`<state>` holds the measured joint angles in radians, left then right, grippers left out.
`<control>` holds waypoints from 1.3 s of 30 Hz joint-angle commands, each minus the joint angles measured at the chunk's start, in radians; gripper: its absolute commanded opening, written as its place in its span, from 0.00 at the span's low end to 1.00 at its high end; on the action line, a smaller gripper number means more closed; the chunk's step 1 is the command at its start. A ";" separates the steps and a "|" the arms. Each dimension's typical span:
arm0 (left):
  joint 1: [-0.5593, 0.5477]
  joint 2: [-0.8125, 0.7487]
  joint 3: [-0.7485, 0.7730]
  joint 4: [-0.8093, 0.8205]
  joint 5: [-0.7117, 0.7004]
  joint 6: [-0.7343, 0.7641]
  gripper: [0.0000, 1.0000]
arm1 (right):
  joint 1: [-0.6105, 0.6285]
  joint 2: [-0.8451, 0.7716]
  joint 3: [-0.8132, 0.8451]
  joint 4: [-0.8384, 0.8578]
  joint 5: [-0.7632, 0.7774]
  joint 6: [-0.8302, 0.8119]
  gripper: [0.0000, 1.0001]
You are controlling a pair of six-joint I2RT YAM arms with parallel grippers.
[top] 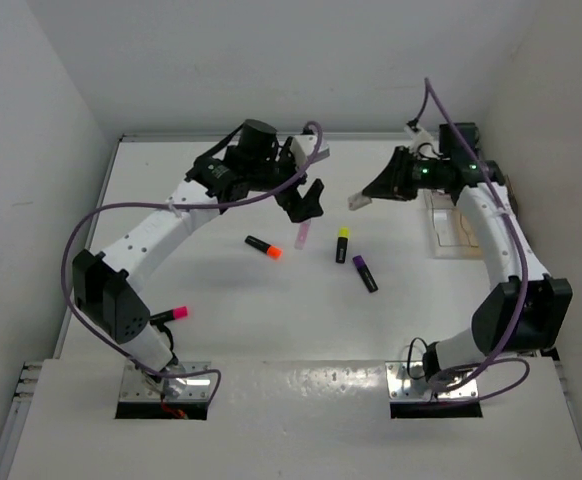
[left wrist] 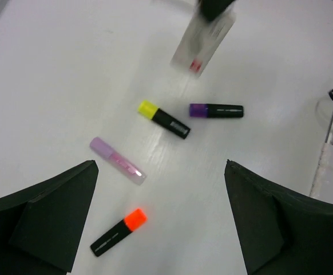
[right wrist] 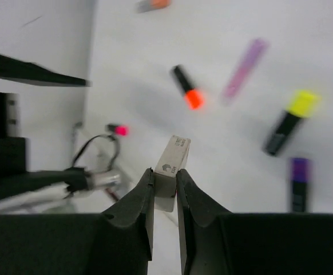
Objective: Sort the stationery into containers
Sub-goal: Pass the stationery from the left arm to the right, then place the stationery into the container
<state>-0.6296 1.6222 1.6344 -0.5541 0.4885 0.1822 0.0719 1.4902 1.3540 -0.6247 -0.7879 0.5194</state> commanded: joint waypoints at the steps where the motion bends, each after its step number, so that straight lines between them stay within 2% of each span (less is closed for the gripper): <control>1: 0.097 -0.068 -0.010 0.019 -0.018 -0.070 1.00 | -0.136 -0.059 0.123 -0.151 0.149 -0.241 0.00; 2: 0.116 -0.070 -0.013 0.019 -0.016 -0.079 1.00 | -0.158 -0.064 0.138 -0.186 0.258 -0.340 0.00; 4: 0.159 -0.067 -0.013 0.002 -0.024 -0.101 1.00 | -0.225 -0.088 0.158 -0.231 0.352 -0.428 0.00; 7: 0.200 -0.044 0.001 -0.026 -0.011 -0.098 1.00 | -0.306 -0.133 0.116 -0.207 0.539 -0.622 0.00; 8: 0.215 -0.041 -0.007 -0.021 -0.010 -0.110 1.00 | -0.332 -0.154 0.093 -0.161 0.643 -0.728 0.00; 10: 0.225 -0.042 0.001 -0.009 -0.024 -0.160 1.00 | -0.360 -0.177 -0.005 -0.092 0.726 -0.885 0.00; 12: 0.226 -0.080 -0.031 0.052 -0.030 -0.165 1.00 | -0.395 -0.198 -0.102 0.073 0.824 -1.020 0.00; 14: 0.229 -0.105 -0.059 0.112 -0.054 -0.173 1.00 | -0.438 -0.191 -0.137 0.127 0.857 -1.074 0.00; 17: 0.252 -0.078 -0.036 0.114 -0.013 -0.141 1.00 | -0.507 -0.133 -0.112 0.146 0.817 -1.089 0.00; 19: 0.281 -0.065 -0.031 0.085 0.109 -0.077 1.00 | -0.540 -0.079 -0.087 0.167 0.793 -1.081 0.00; 22: 0.317 -0.071 -0.062 0.112 0.215 -0.089 1.00 | -0.558 -0.026 -0.087 0.207 0.796 -1.072 0.00; 25: 0.303 -0.055 -0.033 0.088 0.216 -0.075 1.00 | -0.563 0.024 -0.085 0.238 0.793 -1.052 0.00; 29: 0.251 -0.039 0.022 0.003 0.138 0.016 1.00 | -0.573 0.079 -0.095 0.289 0.793 -1.047 0.00; 32: 0.212 -0.051 0.001 0.031 0.020 -0.007 1.00 | -0.581 0.132 -0.090 0.330 0.756 -1.047 0.00; 39: 0.202 -0.107 -0.123 0.144 0.051 -0.067 1.00 | -0.586 0.275 -0.003 0.375 0.785 -0.984 0.00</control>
<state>-0.4324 1.5726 1.5417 -0.4793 0.5407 0.1364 -0.5083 1.7401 1.2789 -0.3199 -0.0036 -0.5064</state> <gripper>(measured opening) 0.999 0.164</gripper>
